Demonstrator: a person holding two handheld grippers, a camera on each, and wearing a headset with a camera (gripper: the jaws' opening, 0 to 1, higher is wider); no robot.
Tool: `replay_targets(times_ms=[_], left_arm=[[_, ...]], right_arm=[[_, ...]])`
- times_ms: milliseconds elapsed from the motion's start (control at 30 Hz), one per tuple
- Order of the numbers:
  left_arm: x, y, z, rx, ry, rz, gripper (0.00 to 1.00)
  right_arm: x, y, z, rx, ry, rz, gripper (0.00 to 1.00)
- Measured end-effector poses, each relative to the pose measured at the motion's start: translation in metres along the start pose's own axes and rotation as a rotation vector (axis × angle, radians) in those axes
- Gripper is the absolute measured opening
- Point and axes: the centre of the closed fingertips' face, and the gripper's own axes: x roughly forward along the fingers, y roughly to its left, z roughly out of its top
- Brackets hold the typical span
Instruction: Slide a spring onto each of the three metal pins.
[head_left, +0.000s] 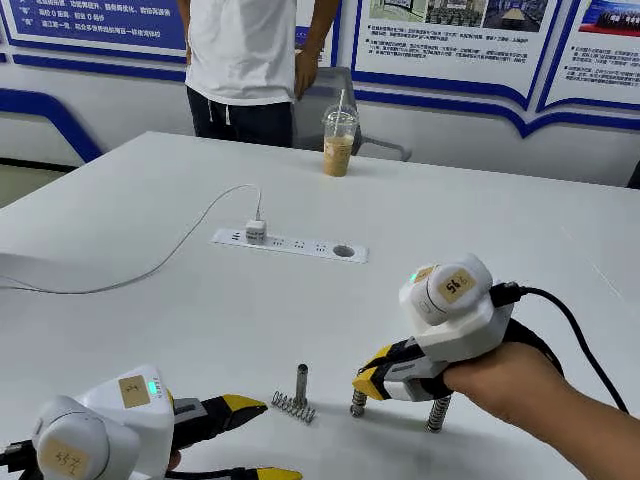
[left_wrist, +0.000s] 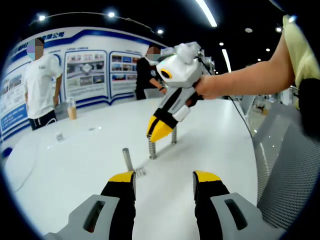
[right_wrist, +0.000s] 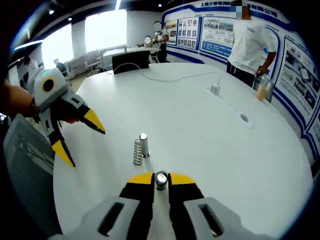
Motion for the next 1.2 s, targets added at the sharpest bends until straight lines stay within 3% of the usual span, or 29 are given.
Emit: replay_targets(times_ms=[533, 900, 1200], left_arm=[[-0.001, 0.0, -0.001, -0.002, -0.001, 0.003, 0.46], [-0.002, 0.002, -0.001, -0.003, -0.001, 0.008, 0.46], [-0.003, 0.003, 0.0, -0.002, -0.002, 0.012, 0.46]], right_arm=[[0.003, 0.0, -0.01, -0.007, 0.018, -0.012, 0.14], [-0.018, 0.008, 0.015, -0.041, -0.054, -0.039, 0.18], [-0.006, 0.032, 0.024, -0.071, -0.066, -0.003, 0.18]])
